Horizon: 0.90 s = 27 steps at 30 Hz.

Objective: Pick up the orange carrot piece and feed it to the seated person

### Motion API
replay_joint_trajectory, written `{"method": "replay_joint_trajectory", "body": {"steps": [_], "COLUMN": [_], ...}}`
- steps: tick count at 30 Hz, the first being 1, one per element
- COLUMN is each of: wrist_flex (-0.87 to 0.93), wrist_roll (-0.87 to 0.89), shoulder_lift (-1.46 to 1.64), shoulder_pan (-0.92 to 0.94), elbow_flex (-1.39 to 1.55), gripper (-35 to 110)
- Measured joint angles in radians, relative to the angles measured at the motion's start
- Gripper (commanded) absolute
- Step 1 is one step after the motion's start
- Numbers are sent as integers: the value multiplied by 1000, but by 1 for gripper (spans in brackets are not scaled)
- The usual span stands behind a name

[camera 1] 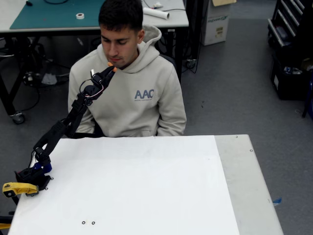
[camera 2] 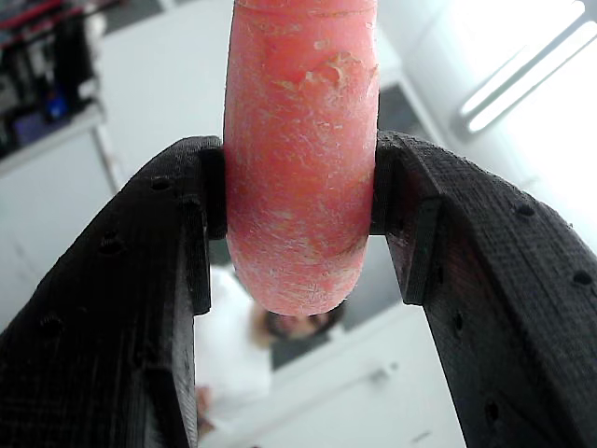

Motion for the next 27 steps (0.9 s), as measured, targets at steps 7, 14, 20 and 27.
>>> {"method": "replay_joint_trajectory", "body": {"steps": [7,14,20,27], "wrist_flex": [0,0,0,0], "wrist_roll": [0,0,0,0], "shoulder_lift": [-8,-8,-8,-8], "shoulder_pan": [15,-3,2,2], "elbow_flex": [0,0,0,0], "gripper": [-3,-3,-3,-3]}}
